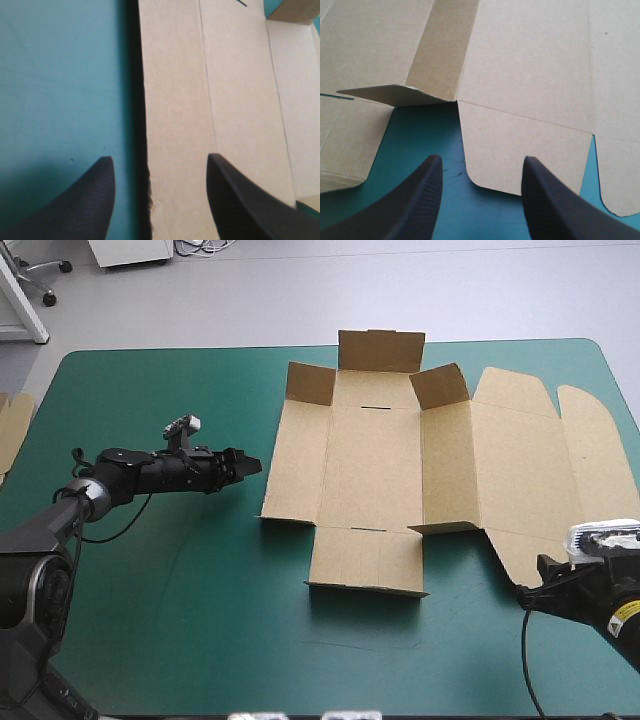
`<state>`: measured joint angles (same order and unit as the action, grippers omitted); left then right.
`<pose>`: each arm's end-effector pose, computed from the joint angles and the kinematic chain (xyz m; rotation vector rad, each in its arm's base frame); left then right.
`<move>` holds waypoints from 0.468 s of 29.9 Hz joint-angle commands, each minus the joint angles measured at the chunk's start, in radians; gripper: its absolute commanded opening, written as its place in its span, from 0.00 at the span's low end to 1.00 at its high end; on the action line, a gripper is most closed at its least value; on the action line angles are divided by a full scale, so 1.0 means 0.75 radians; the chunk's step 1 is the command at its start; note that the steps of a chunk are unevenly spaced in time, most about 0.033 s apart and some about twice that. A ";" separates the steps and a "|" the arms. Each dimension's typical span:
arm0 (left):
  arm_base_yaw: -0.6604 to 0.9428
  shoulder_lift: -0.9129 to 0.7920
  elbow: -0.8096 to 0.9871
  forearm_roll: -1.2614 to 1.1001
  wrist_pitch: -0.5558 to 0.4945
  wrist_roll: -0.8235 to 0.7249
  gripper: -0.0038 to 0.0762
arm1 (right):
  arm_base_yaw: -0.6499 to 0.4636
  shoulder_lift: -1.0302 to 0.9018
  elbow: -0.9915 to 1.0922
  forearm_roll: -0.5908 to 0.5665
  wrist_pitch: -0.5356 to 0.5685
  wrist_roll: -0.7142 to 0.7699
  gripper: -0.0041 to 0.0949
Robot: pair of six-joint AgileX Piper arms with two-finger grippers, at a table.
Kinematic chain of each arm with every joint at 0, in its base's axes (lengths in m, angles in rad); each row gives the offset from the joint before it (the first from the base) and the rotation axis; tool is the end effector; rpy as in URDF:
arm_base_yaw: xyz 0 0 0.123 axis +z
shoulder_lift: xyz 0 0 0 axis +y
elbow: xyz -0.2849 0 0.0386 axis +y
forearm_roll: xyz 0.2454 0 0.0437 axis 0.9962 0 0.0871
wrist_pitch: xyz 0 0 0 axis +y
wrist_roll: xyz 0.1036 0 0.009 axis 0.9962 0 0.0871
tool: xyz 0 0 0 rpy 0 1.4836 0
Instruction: Fold the box
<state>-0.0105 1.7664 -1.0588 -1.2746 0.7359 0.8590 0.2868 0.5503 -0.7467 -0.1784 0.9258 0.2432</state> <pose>0.3582 -0.0706 0.2073 -0.0606 2.4130 -1.0003 0.0928 0.0120 0.3346 -0.0874 2.1973 0.0796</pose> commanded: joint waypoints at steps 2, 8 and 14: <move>-0.064 -0.019 -0.036 -0.033 -0.061 0.001 0.55 | -0.001 0.013 -0.043 -0.017 -0.053 0.003 0.52; -0.111 0.072 -0.036 -0.040 -0.044 -0.009 0.55 | -0.001 0.013 -0.043 -0.020 -0.048 0.003 0.52; -0.164 0.122 -0.036 -0.140 0.008 0.021 0.55 | -0.001 0.013 -0.065 -0.039 -0.037 0.003 0.52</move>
<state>-0.0993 1.8678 -1.0745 -1.3390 0.6960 0.8613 0.2868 0.5503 -0.7564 -0.1784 0.9462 0.2454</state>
